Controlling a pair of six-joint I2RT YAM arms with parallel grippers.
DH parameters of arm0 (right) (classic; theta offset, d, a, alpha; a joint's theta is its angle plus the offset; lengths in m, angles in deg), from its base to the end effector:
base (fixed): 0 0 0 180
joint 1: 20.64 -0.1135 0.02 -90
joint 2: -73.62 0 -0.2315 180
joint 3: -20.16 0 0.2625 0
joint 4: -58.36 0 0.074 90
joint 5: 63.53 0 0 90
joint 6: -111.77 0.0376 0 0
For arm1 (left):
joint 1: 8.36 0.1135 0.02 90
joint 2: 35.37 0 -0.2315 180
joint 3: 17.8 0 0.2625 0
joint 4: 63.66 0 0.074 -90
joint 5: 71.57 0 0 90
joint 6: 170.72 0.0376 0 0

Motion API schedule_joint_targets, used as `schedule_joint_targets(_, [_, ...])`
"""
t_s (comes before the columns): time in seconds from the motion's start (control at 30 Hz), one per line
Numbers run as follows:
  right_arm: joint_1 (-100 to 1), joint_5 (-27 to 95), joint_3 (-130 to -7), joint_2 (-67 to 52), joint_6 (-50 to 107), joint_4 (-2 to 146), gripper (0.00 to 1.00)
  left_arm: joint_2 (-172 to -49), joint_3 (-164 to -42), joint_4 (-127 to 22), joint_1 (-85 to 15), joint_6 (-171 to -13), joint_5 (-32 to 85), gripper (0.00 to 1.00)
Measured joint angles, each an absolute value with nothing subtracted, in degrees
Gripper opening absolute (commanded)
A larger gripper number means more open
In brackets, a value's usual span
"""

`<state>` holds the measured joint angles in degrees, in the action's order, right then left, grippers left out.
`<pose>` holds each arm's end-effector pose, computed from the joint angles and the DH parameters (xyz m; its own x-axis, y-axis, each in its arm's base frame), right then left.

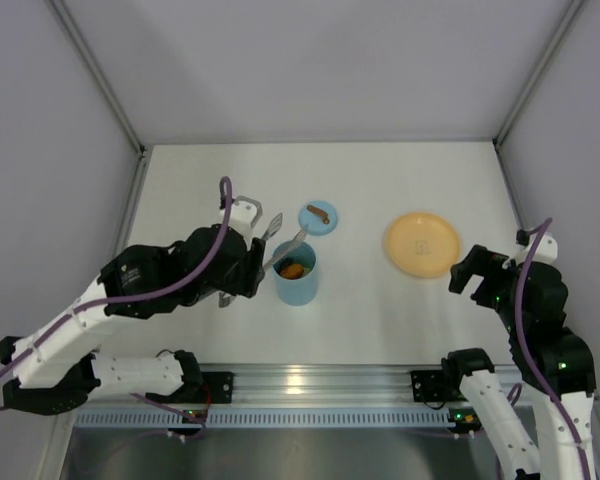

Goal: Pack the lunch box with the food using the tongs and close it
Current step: Place the fake food in the packing box, then place the clamp at the center of the board.

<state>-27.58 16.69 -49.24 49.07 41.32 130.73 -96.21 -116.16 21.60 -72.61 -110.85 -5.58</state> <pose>0.0941 0.0050 0.3435 -0.4220 0.2808 -0.8620 0.1822 0.9577 0.2228 0.0956 -0.1629 0.3953 -0.6314 0.2536 -0.7328 0.4474 0.8910 -0.0771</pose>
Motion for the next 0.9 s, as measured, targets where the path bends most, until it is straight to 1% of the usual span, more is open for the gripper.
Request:
schedule_joint_targets(0.17, [-27.6,16.7,-48.9,49.0,41.3,130.7,0.99,-97.2,-123.7,21.0,-72.6,-111.5,-12.7,0.58])
schedule_joint_targets(0.3, [-27.6,16.7,-48.9,49.1,41.3,130.6,0.99,-101.3,-127.9,18.4,-69.2,-110.1,-17.0,0.57])
schedule_joint_targets(0.47, [-27.6,16.8,-48.9,49.0,41.3,130.6,0.99,-108.2,-128.4,12.4,-58.4,-106.2,-13.0,0.56])
schedule_joint_targets(0.7, [-27.6,17.1,-48.9,48.6,41.3,130.5,1.0,-117.5,-131.6,7.0,-52.1,-102.5,-5.4,0.57])
schedule_joint_targets(0.9, [-27.6,17.3,-48.9,48.6,41.3,130.4,1.0,-124.2,-133.5,1.9,-42.9,-101.2,1.6,0.57])
